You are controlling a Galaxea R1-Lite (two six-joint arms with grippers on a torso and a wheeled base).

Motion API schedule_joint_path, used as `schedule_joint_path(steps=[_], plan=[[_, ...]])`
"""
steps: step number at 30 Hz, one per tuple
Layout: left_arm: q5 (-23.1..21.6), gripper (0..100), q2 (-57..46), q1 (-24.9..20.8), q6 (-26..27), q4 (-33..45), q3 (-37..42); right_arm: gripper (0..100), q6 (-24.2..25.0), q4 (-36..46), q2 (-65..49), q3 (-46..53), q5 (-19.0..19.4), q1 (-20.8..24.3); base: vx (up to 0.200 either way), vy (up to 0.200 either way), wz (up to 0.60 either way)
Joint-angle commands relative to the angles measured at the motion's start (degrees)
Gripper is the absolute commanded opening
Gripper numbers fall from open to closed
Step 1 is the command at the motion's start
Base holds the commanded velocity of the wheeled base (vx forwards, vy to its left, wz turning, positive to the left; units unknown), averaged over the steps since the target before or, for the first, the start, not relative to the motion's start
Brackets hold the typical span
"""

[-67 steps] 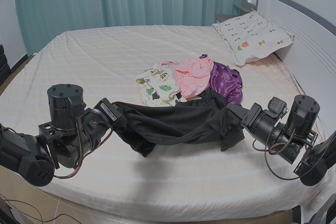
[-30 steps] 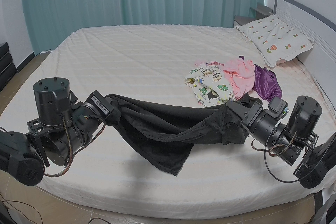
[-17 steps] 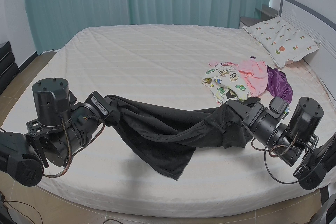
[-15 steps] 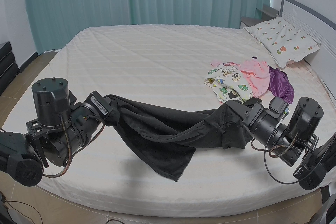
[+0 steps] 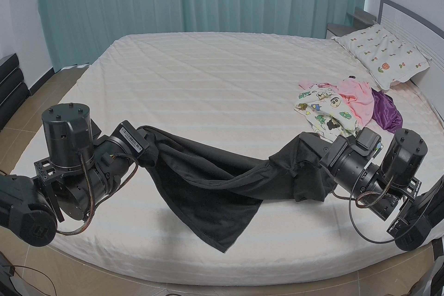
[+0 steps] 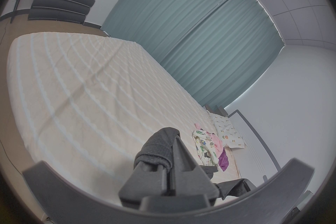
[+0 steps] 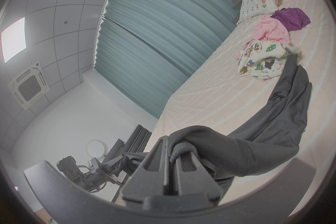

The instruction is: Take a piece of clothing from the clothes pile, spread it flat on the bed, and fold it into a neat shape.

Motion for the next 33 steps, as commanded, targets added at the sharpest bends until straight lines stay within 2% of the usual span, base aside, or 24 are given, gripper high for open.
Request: schedule_joint_path(steps=[1,11,21,27,28,33], plan=[[-0.1,0,0.3,-0.1,0.0,0.0,0.1,0,0.0,-0.1,0.0,0.0,0.0,-0.1,0.0,0.2,0.0],[-0.1,0,2.3,-2.0,-0.8,-0.2,1.4,0,-0.2,0.7,-0.5,0.6,0.5,-0.7,0.0,0.02,0.0],[0.4,0,1.6,-4.4,-1.2,0.0,1.9,0,-0.5,0.7,-5.3,4.6,0.5,0.7,-0.2,0.2,0.0],[0.5,0,-0.2,-4.5,-1.2,0.0,2.6,0,-1.0,0.8,-13.6,10.0,0.5,4.4,-0.2,0.2,0.0],[0.6,0,-1.5,-4.8,-1.2,0.5,3.0,0,-1.1,0.8,-17.7,12.1,0.5,6.5,-0.2,0.2,0.0],[0.6,0,-4.8,-5.0,-1.0,2.1,2.7,0,-2.3,1.8,-25.1,13.2,0.5,9.9,-0.16,0.16,0.0]])
